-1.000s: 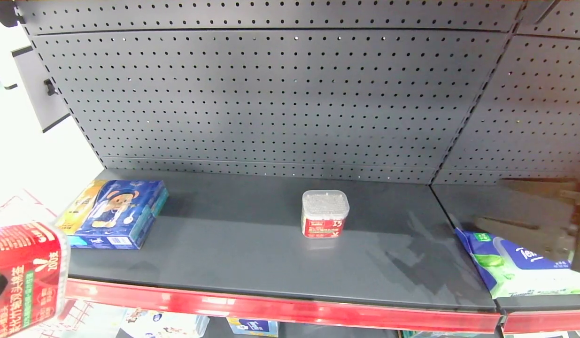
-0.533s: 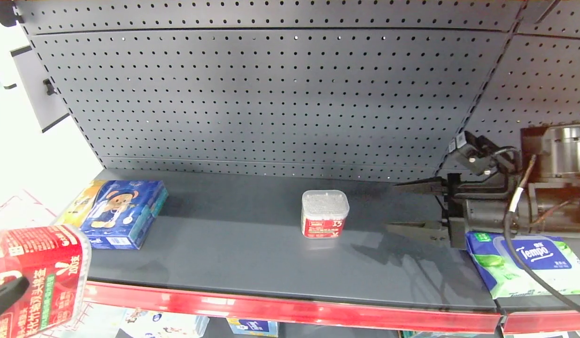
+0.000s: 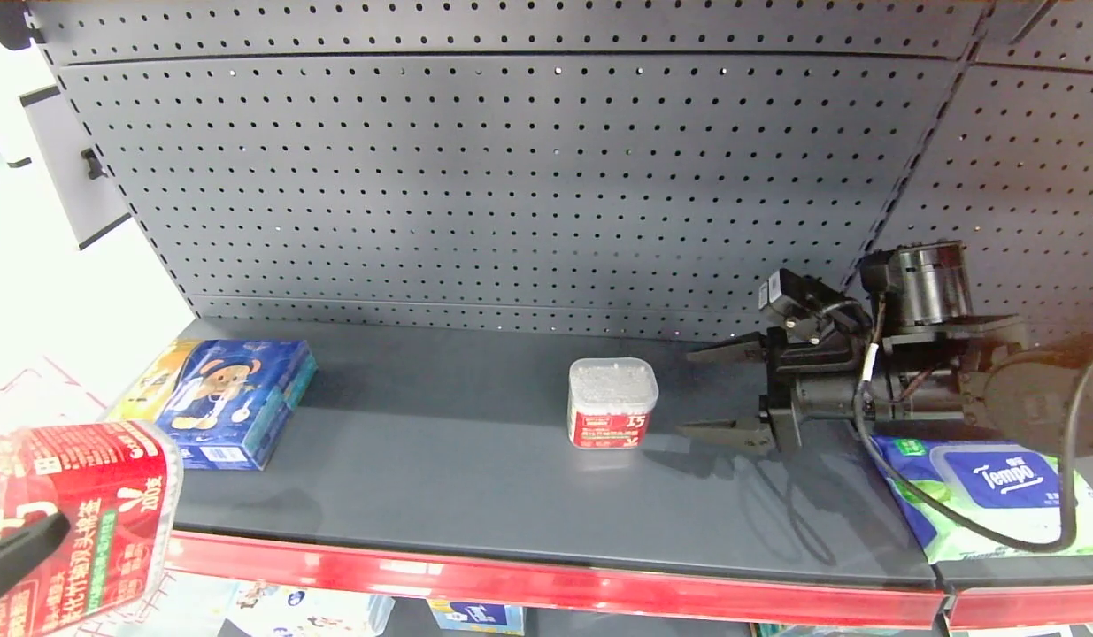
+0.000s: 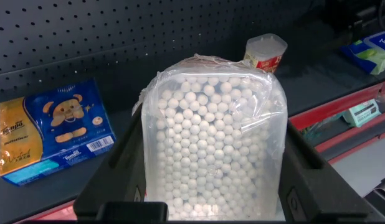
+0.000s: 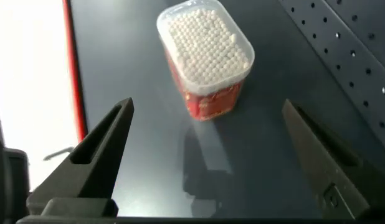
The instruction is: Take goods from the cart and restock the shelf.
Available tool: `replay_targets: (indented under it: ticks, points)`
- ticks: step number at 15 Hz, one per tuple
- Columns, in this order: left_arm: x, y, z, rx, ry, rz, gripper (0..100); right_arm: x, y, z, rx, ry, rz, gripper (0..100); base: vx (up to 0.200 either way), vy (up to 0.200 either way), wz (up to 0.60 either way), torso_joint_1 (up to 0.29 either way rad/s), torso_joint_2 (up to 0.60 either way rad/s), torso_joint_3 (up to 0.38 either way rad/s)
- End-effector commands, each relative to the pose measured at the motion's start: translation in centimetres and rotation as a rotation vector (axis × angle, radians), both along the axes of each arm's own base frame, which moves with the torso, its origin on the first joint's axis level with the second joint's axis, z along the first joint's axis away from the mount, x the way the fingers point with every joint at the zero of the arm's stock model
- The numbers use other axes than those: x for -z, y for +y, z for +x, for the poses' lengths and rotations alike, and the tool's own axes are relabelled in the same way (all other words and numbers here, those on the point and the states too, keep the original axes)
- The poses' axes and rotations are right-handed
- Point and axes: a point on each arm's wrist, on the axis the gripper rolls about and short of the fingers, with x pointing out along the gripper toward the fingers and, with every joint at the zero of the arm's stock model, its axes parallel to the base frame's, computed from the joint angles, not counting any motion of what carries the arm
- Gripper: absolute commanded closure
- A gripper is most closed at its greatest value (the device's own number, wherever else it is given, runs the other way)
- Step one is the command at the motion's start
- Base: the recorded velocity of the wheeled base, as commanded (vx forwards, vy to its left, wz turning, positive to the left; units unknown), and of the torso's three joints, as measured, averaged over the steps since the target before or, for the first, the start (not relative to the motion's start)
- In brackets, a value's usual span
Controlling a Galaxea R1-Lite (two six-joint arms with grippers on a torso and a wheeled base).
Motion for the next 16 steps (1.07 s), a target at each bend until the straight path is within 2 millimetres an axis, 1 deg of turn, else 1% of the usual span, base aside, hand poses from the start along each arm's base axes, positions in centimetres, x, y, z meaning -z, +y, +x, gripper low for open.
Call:
replay_targets:
  ticks: [1,5,12,16]
  points:
    - [0.0,0.0,0.2,0.000,0.005,0.001,100,1.0,1.0,1.2,-0.024,0.017,-0.007,0,0.000,0.000,0.00,0.000,0.00,0.000]
    - [-0.2,-0.1,0.3,0.000,0.005,0.001,100,1.5,2.8,2.0,-0.060,0.017,-0.012,0,0.000,0.000,0.00,0.000,0.00,0.000]
    - [-0.3,-0.1,0.4,0.001,0.010,0.002,100,2.1,3.5,3.4,-0.065,0.017,-0.015,0,0.000,0.000,0.00,0.000,0.00,0.000]
    - [-0.3,-0.1,0.4,0.000,0.008,0.002,100,2.5,4.4,3.4,-0.084,0.025,-0.018,0,0.000,0.000,0.00,0.000,0.00,0.000]
